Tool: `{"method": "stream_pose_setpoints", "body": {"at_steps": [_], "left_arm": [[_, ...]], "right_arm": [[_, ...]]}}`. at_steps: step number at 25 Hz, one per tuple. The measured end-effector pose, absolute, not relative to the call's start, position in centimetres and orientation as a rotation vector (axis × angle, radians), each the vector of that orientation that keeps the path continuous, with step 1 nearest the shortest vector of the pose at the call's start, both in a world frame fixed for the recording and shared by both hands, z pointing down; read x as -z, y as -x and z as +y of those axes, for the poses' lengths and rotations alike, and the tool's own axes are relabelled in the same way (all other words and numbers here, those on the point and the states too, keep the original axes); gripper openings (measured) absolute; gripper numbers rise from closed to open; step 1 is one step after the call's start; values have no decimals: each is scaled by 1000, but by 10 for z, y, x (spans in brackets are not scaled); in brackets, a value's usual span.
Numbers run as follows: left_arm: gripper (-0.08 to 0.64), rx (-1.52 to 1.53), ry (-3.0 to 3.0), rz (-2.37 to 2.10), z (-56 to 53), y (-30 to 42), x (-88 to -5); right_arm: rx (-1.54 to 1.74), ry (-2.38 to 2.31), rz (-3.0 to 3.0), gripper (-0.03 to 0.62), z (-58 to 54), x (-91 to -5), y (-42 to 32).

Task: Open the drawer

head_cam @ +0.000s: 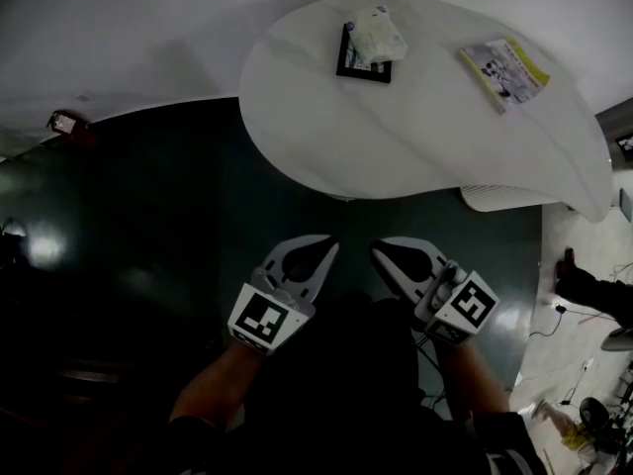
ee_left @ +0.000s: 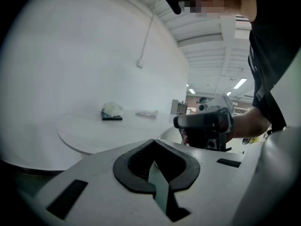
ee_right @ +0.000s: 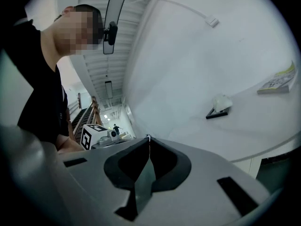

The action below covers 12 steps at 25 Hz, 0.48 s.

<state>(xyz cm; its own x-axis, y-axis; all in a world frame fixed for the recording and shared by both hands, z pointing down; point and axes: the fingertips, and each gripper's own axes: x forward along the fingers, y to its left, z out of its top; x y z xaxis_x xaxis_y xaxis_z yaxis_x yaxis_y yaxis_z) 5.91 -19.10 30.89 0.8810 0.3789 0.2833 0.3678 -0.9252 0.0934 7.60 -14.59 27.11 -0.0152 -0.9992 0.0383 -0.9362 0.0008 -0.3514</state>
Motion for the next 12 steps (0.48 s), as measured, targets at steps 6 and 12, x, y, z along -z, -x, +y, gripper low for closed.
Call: {"method": "stream_pose_setpoints", "body": {"at_steps": [6,12], "left_arm": [[12,-367,-2948,639,-193,-64,-377],[12,-405,-2907,602,-204,-62,-448]], "right_arm": [[445,2051,2074,17,-150,-355,-70],[439,2076,2076,17,-148,-415,-79]]}}
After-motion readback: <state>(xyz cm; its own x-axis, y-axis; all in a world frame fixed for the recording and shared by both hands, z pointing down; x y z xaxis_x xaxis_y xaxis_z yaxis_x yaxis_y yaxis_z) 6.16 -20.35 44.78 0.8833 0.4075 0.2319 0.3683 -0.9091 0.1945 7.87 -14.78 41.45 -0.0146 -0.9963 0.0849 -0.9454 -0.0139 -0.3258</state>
